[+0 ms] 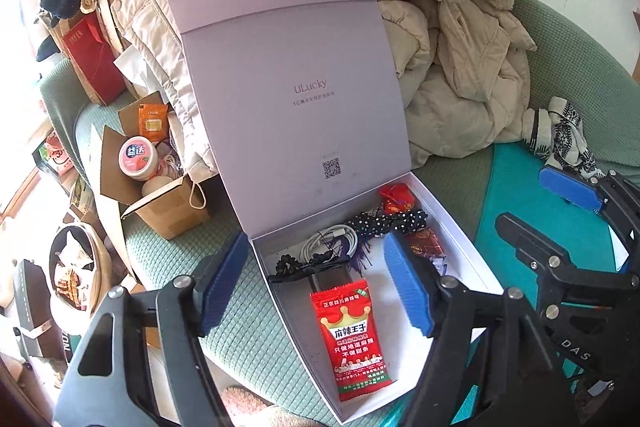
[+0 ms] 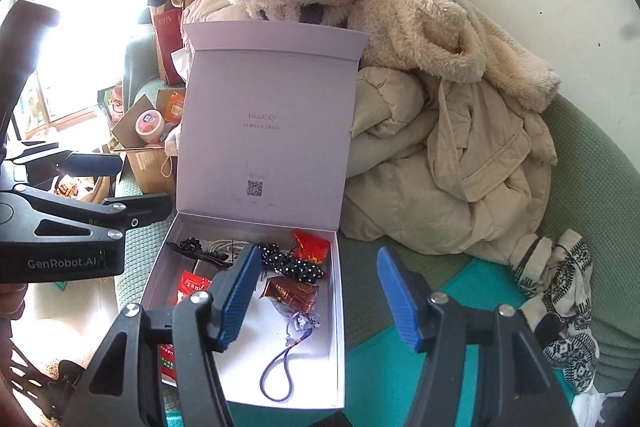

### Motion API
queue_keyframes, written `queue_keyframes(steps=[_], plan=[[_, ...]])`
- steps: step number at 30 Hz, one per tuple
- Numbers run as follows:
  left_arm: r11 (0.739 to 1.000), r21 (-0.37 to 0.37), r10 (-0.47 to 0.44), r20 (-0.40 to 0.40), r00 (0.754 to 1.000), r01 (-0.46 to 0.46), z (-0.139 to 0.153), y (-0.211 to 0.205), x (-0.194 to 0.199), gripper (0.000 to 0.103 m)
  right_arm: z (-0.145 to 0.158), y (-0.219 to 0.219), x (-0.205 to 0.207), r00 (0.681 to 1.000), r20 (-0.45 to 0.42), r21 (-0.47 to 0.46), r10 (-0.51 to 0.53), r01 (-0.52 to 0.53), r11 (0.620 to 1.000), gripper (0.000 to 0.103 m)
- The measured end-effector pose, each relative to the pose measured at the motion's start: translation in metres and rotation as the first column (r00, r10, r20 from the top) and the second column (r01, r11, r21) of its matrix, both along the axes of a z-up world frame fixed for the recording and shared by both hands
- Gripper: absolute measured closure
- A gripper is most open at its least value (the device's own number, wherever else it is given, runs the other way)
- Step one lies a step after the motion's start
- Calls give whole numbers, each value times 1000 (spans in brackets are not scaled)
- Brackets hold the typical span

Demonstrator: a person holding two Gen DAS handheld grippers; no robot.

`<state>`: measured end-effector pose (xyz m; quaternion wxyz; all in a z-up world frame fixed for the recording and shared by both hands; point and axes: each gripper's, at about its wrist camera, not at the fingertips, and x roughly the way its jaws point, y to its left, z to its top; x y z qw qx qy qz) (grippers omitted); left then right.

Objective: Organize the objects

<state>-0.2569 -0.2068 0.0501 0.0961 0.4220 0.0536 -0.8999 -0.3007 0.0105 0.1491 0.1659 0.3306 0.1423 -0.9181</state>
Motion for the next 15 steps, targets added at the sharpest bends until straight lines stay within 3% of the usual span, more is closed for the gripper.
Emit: queue_keyframes(steps=[4,15], plan=[[1000,-9,21,-23,1000,-22,14,5,20,28,10,5,16,1000,-22,-4,-11,11,1000,35],[999,-38,33,-68,997,-36,38,29,79,22,19,17,60,999,-34,-13,-36,35,999,34]])
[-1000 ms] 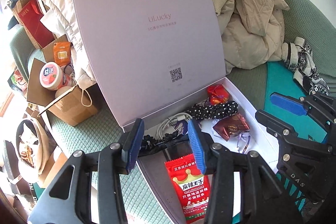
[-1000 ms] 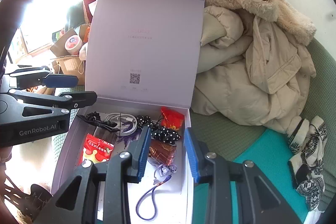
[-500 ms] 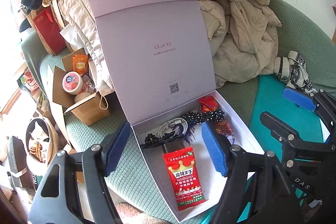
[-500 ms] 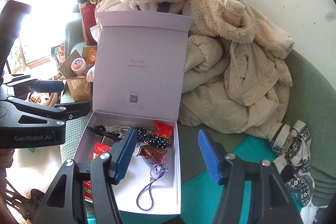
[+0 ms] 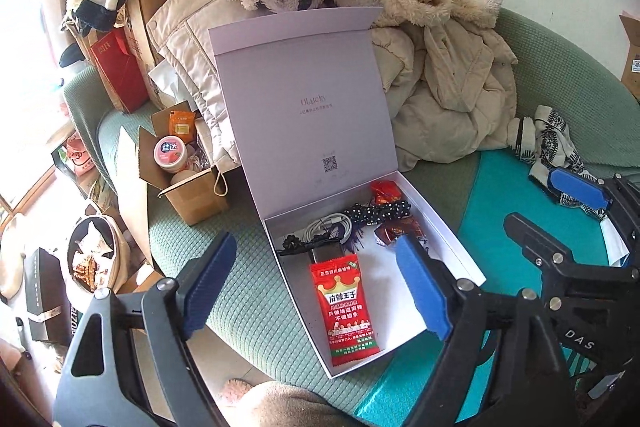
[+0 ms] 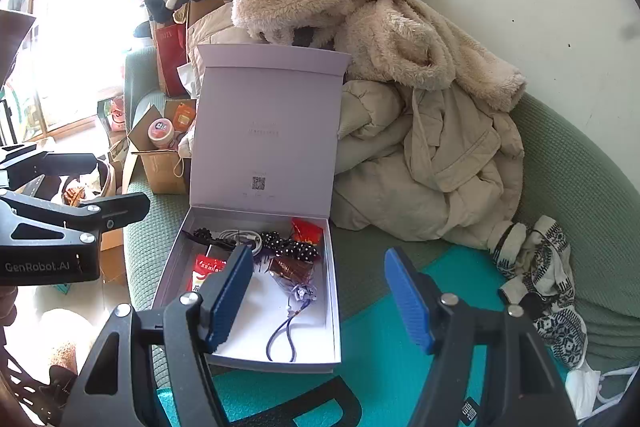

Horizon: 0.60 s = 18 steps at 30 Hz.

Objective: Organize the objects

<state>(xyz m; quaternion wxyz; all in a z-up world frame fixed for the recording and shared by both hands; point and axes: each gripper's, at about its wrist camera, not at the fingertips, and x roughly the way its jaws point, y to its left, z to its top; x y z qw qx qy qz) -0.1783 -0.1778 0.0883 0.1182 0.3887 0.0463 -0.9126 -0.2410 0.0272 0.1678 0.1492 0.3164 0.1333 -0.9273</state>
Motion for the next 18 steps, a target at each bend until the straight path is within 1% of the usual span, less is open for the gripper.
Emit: queue_keyframes(steps=[5,11,14,18], plan=[[1000,-24,7,-8,1000,-8,3,15,28,21,-5,6,17,1000,15,4,-24,24,1000,34],[999,-26,28,4,1000,-28,0,27,55,21,-18,15,36,993,63,3,-96,96,995,34],[999,-26,34,2,999,-34,-2,31,68,21,-26,18,44,990,92,1,-103,104,995,34],[1000,-17,27,9,1000,-27,-8,35,80,21,-33,19,53,987,109,6,-117,117,993,34]])
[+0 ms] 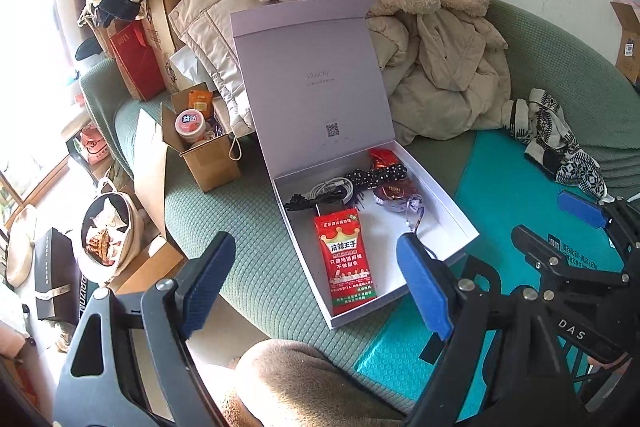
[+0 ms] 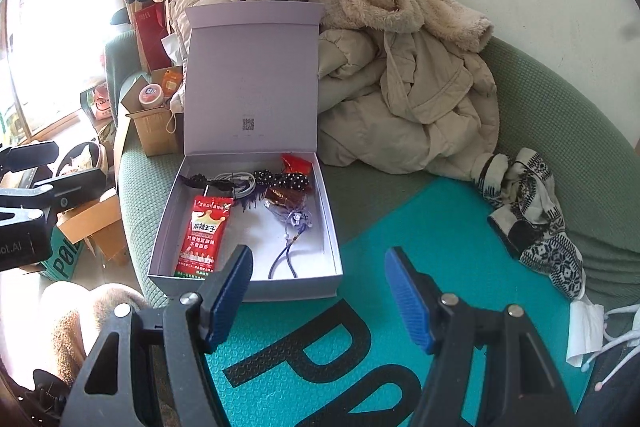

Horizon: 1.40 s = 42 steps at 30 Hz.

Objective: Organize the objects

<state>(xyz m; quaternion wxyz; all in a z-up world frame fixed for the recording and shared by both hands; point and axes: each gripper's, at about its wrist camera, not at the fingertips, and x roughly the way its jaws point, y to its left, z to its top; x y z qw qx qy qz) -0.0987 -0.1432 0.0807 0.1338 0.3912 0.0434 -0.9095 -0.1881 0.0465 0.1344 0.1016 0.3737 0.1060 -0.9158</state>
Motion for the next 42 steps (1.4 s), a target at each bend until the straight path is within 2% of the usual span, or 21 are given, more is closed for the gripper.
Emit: queue_keyframes(steps=[17,42], plan=[[999,38,4,9,1000,-4,-14,1,24,21,-10,-1,14,1000,15,-14,10,-10,1000,34],[999,44,24,46,999,-26,-18,-4,25,21,-8,-7,13,1000,14,-5,21,-21,1000,34]])
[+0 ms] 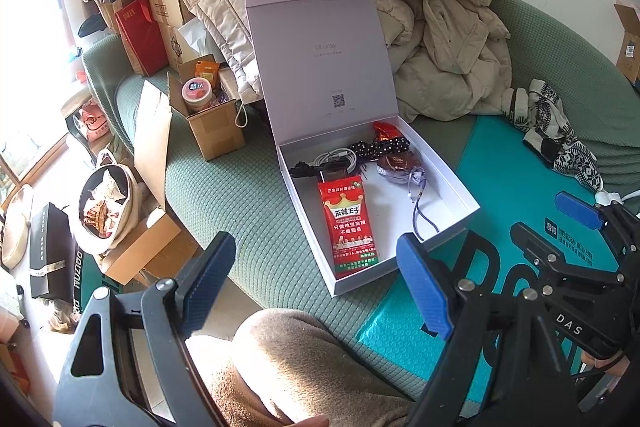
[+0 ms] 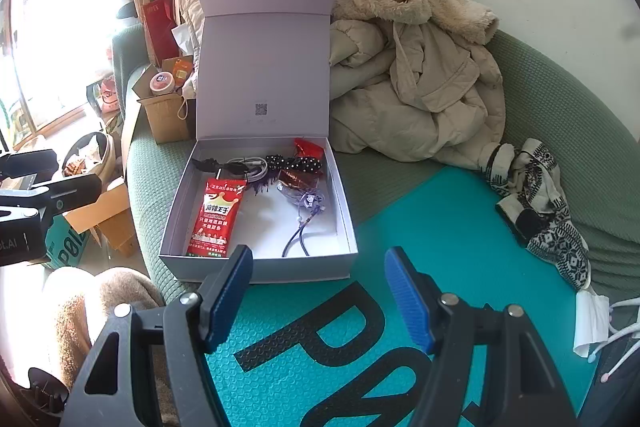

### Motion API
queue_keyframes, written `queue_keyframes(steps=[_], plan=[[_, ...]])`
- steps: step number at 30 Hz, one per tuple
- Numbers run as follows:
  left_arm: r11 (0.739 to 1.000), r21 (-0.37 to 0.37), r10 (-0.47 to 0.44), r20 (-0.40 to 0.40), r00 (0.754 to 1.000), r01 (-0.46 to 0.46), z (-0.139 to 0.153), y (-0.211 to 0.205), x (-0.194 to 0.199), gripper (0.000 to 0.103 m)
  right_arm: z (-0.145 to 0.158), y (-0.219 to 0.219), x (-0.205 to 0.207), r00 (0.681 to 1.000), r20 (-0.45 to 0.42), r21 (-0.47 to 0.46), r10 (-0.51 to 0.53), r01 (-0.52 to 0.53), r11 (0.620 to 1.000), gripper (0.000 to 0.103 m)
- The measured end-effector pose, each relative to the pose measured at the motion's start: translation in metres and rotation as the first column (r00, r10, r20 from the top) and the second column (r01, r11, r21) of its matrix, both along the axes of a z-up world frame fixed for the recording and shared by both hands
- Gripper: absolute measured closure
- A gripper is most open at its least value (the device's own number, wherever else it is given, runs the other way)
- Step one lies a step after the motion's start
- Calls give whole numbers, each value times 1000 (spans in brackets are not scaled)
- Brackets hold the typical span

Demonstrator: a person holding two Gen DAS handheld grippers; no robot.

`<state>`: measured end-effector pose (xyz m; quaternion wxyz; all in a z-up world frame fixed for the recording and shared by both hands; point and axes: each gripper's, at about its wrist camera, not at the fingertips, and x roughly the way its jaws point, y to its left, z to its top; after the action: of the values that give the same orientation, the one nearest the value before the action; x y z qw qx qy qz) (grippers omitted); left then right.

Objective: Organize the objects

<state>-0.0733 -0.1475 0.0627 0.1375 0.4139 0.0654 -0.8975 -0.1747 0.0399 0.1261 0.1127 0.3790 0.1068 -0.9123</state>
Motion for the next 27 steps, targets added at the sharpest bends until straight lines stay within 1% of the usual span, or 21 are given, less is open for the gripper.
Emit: queue_keyframes(steps=[21,27], plan=[[1000,13,-2,4,1000,2,1,-4,3,21,0,-2,3,1000,-5,5,16,-16,1000,34],[1000,5,3,2,1000,-3,3,-3,8,21,0,-2,8,1000,-6,8,24,-24,1000,34]])
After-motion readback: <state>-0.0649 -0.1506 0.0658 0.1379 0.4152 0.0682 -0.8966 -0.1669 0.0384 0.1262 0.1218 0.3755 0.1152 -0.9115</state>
